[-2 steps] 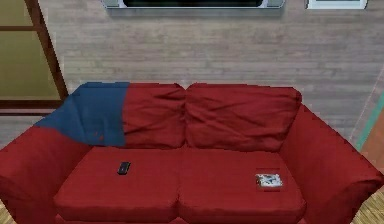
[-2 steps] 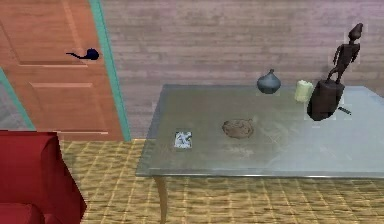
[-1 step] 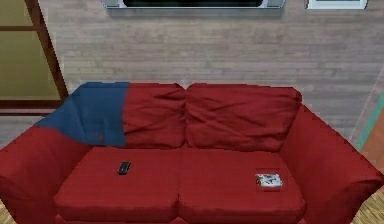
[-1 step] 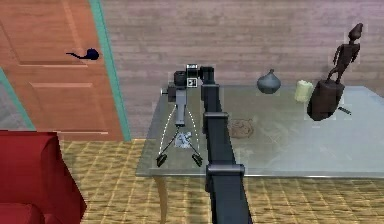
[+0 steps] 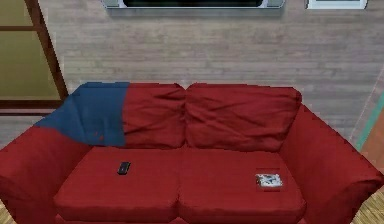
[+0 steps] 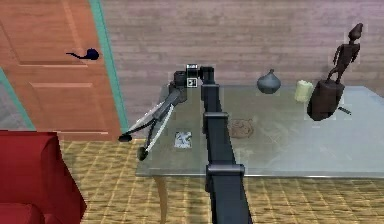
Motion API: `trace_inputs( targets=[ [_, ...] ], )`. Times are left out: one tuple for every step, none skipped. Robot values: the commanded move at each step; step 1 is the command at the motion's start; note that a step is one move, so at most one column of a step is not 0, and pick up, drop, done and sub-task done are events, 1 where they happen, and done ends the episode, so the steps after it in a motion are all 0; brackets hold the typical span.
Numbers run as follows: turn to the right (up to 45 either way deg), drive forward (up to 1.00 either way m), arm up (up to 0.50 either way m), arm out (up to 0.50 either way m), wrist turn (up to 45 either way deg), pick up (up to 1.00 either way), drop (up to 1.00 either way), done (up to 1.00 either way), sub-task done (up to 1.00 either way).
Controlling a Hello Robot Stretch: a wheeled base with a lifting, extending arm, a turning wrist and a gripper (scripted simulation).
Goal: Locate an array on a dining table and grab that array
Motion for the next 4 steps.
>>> trace_inputs(
  targets=[
    [0.0,0.0,0.0,0.0,45.0,0.0,0.0,0.0,0.0],
    [0.0,0.0,0.0,0.0,45.0,0.0,0.0,0.0,0.0],
    [0.0,0.0,0.0,0.0,45.0,0.0,0.0,0.0,0.0],
    [0.0,0.0,-0.3,0.0,0.0,0.0,0.0,0.0,0.0]
  ],
)
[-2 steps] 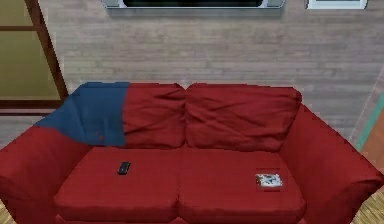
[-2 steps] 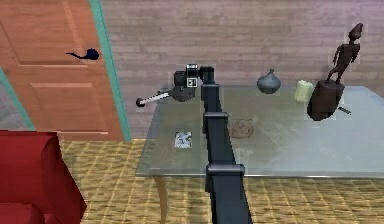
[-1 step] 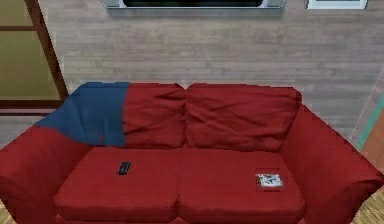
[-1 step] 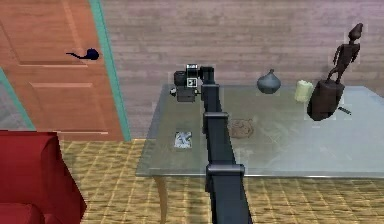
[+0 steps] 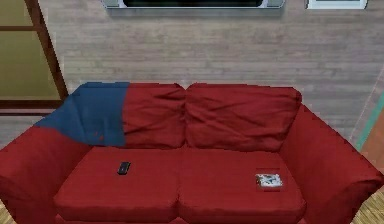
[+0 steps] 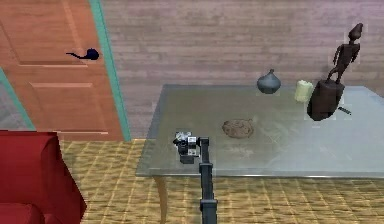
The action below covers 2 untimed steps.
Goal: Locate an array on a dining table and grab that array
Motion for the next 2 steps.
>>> trace_inputs(
  targets=[
    [0.0,0.0,0.0,0.0,0.0,1.0,0.0,0.0,0.0],
    [0.0,0.0,0.1,0.0,0.0,0.0,0.0,0.0,0.0]
  ],
)
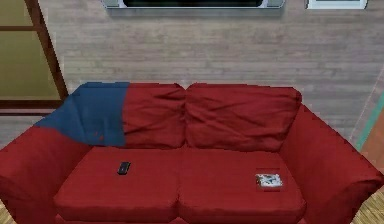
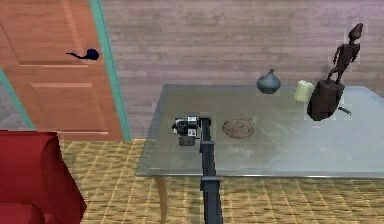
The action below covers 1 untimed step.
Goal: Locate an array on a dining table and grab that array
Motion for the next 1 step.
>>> trace_inputs(
  targets=[
    [0.0,0.0,0.0,0.0,0.0,0.0,0.0,1.0,0.0]
  ],
)
